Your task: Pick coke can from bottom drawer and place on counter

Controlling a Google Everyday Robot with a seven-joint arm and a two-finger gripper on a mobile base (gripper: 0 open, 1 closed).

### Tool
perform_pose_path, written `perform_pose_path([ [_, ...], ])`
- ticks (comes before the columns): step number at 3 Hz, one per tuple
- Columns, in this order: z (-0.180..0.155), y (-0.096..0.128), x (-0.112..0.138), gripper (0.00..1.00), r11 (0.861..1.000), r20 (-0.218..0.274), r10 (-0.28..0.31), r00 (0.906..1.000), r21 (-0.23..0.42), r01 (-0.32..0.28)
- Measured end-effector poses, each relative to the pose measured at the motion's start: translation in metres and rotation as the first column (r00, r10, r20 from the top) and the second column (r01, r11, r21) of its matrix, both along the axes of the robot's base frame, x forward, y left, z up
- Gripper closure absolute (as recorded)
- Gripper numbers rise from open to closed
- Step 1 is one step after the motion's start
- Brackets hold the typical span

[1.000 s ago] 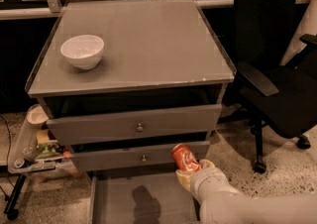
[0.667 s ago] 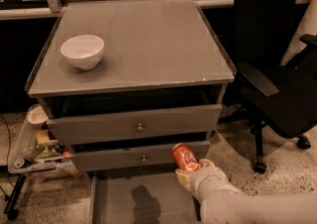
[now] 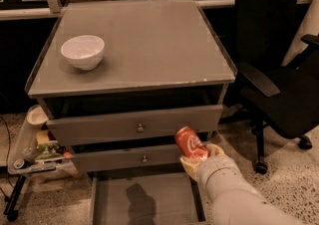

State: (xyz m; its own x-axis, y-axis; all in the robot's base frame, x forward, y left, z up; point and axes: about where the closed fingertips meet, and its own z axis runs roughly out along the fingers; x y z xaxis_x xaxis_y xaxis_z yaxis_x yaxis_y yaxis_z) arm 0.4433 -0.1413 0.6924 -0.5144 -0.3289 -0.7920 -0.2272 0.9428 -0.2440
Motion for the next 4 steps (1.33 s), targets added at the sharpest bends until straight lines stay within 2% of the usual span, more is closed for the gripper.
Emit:
perform_pose_path([
  [1,0.051,0.006,0.003,1.0,0.999,0.089,0.028,0.9957,-0.041,-0.024],
  [2,0.051,0.006,0.003,1.0,0.999,0.088,0.027,0.9957,-0.041,-0.024],
  [3,0.09,0.002,0.022,1.0,0.999,0.16,0.016,0.987,-0.034,-0.01],
  [4,0.131,-0.003,0.052,1.0,1.0,0.214,0.014,0.9766,-0.028,-0.008],
])
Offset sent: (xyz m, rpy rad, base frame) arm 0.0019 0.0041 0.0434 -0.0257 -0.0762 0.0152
